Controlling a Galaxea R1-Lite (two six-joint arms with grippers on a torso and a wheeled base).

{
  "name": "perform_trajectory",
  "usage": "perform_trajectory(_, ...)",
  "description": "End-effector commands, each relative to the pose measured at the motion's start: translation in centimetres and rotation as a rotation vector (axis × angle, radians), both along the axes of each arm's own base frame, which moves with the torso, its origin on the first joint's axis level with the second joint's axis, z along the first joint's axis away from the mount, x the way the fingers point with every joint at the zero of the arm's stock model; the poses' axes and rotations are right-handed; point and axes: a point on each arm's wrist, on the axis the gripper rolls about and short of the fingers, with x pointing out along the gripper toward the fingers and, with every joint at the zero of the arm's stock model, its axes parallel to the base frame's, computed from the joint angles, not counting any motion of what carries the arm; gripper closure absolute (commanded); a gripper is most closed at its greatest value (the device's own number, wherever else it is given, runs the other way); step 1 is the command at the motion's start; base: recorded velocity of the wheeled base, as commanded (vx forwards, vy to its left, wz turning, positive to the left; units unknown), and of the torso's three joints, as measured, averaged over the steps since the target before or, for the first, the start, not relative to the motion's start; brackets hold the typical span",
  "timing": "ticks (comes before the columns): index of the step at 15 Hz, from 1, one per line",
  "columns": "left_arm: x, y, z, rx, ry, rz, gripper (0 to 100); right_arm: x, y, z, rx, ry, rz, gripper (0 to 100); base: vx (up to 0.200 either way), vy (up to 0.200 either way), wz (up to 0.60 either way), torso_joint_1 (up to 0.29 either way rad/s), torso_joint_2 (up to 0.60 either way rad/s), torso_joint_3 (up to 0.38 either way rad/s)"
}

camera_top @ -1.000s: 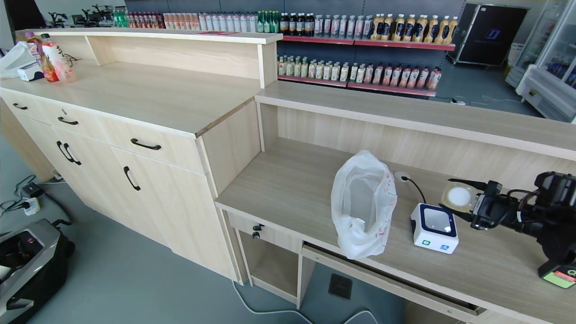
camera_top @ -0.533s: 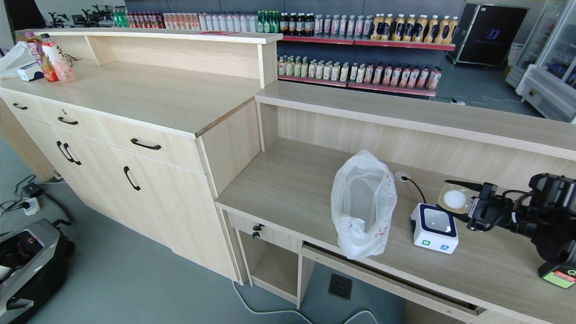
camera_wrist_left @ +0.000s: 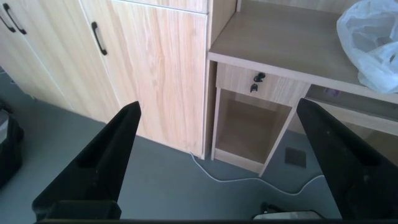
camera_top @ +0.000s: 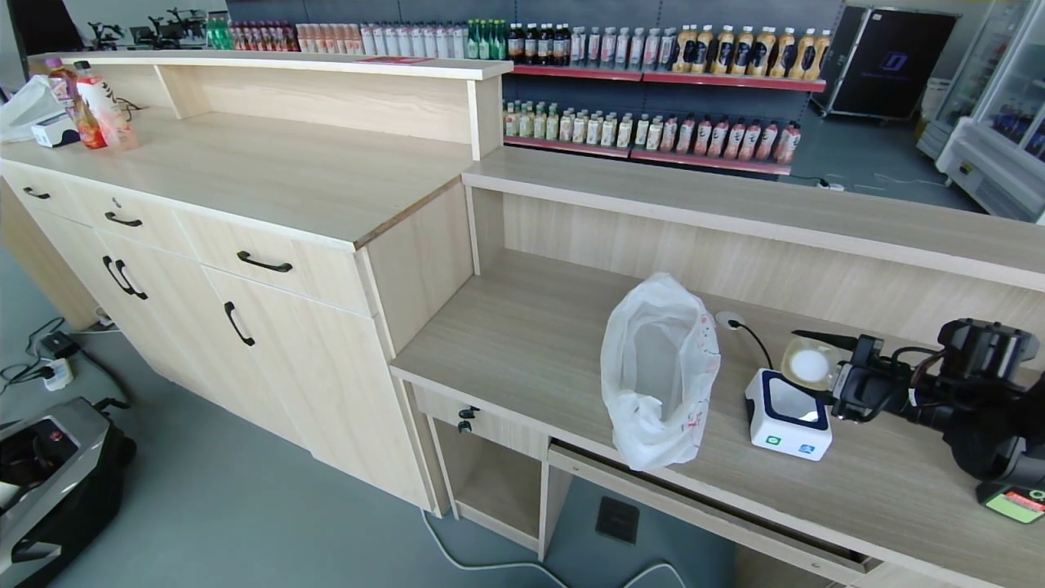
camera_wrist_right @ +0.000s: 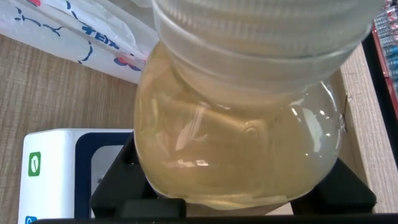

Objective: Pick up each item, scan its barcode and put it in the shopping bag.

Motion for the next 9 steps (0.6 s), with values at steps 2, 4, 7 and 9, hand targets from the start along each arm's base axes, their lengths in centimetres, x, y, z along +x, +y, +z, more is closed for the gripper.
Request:
perform_trajectory(2,0.0,0.0,0.0,0.0,0.0,0.0,0,0.5,0.3,-0.5,0.002,0.005,0.012,100,0.0,0.0,0.0,0.0,0.0,0.0)
perform_trajectory(4,0.0,0.0,0.0,0.0,0.0,0.0,0,0.8,0.6,-0.8,0.001,0.006,0.023,100,0.0,0.0,0.0,0.0,0.0,0.0)
perform_trajectory(7,0.0,0.0,0.0,0.0,0.0,0.0,0,1.2,0.9,-1.1,-0.002,-0.009,0.032,100,0.0,0.0,0.0,0.0,0.0,0.0)
perform_trajectory(9,0.0,0.0,0.0,0.0,0.0,0.0,0,1.4,1.1,-1.2,-0.003,-0.014,0.038,100,0.0,0.0,0.0,0.0,0.0,0.0)
